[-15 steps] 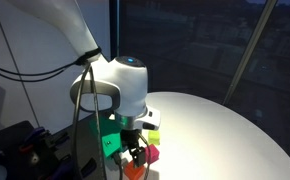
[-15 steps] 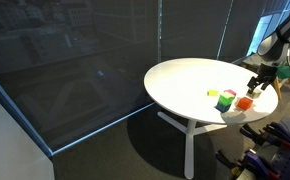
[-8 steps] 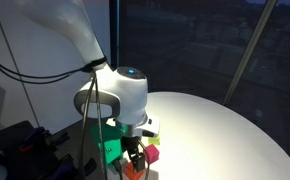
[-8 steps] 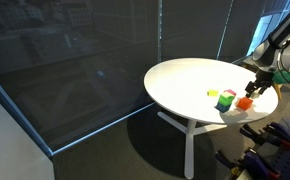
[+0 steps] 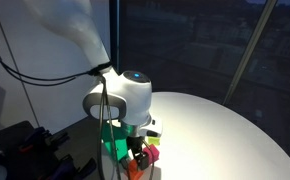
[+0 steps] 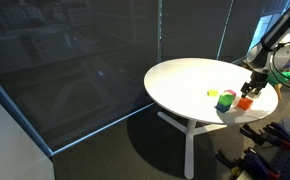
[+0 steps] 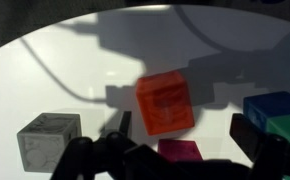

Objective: Put the orange block on the green block

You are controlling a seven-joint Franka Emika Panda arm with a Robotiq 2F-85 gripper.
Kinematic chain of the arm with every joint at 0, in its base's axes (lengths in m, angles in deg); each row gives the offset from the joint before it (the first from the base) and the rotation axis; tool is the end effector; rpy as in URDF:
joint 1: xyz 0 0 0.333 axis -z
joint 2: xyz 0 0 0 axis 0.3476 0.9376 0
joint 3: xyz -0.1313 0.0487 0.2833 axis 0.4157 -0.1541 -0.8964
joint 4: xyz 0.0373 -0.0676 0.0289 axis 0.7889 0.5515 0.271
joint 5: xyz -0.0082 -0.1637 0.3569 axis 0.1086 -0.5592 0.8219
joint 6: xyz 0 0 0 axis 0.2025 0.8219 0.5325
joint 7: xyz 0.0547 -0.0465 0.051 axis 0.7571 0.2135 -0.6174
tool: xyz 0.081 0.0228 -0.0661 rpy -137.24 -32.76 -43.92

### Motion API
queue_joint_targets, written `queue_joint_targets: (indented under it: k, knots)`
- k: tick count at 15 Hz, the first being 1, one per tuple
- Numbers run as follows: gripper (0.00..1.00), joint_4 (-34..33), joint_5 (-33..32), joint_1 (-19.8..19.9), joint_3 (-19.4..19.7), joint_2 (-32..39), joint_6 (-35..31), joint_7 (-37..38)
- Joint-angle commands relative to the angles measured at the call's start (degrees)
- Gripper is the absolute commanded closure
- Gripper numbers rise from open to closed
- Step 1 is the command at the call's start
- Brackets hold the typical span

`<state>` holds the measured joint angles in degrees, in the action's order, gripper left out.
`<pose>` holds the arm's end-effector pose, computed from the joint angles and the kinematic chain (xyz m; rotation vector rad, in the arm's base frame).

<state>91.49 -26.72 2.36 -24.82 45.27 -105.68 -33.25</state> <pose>0.3608 -0.2827 0.1580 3.0953 -0.5175 0.0105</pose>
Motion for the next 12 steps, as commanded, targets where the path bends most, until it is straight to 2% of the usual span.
queue_joint_targets:
  k: [1,12]
  knots:
    - [0.0,-1.96,-1.68,3.71,-2.86,1.77,-0.83,-0.7]
    - [0.0,-3.07,-3.95,9.32,-6.69,2.82,-1.8,-3.37]
